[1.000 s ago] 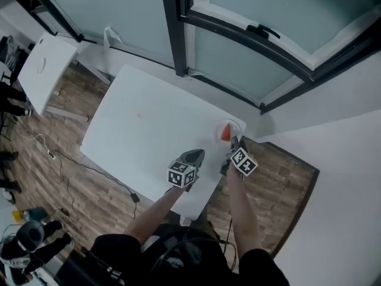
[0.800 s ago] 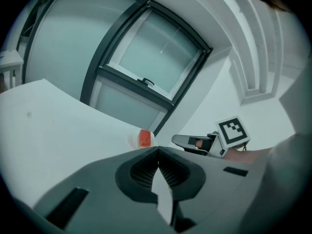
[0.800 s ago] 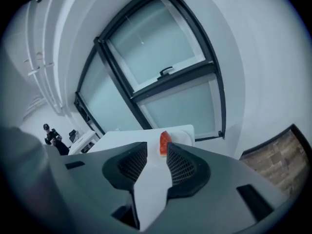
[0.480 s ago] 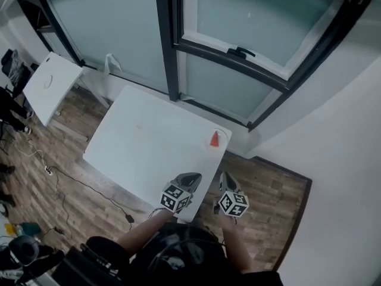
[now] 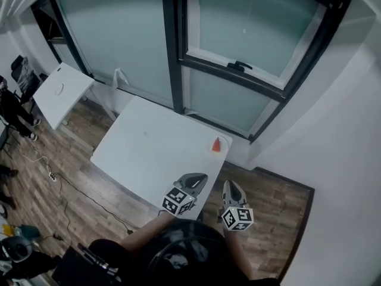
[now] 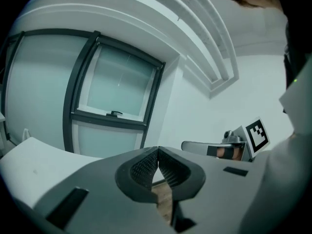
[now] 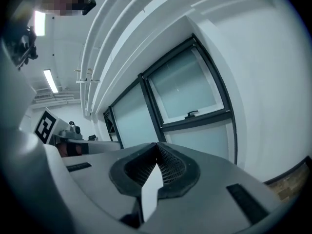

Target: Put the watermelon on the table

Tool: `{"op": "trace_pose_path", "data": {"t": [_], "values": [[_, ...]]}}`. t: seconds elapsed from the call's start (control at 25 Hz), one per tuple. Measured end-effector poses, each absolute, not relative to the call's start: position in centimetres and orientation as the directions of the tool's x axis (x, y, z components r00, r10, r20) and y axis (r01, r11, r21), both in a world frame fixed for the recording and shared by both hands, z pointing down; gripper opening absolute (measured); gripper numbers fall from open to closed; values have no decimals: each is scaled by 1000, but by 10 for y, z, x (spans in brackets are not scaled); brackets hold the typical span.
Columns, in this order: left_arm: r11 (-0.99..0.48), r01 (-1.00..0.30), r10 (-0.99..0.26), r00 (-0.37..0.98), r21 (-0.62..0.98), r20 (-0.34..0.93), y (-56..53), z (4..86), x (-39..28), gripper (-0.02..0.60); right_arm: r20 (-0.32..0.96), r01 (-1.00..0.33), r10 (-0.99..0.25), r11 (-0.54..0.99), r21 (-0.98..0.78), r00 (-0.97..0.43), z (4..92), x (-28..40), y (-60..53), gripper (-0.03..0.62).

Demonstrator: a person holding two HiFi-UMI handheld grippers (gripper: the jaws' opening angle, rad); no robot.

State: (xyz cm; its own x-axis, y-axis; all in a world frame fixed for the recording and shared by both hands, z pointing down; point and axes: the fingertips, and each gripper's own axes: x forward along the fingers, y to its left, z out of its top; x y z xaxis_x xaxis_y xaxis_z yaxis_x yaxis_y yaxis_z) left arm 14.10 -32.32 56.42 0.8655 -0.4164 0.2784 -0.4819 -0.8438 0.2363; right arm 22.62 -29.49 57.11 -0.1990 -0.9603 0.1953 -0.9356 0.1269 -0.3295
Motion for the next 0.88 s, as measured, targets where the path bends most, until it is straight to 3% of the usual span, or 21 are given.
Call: {"op": "trace_pose_path", "data": {"t": [0.32, 0.88], "values": [[-848, -478, -426, 872, 230, 242, -310, 553, 145, 5, 165, -924, -934, 265, -277, -317, 554, 190, -281, 11], [-840, -487, -430, 866, 238, 255, -324, 561, 142, 5, 177, -923, -948, 196, -330, -265, 563, 208, -290, 11]]}}
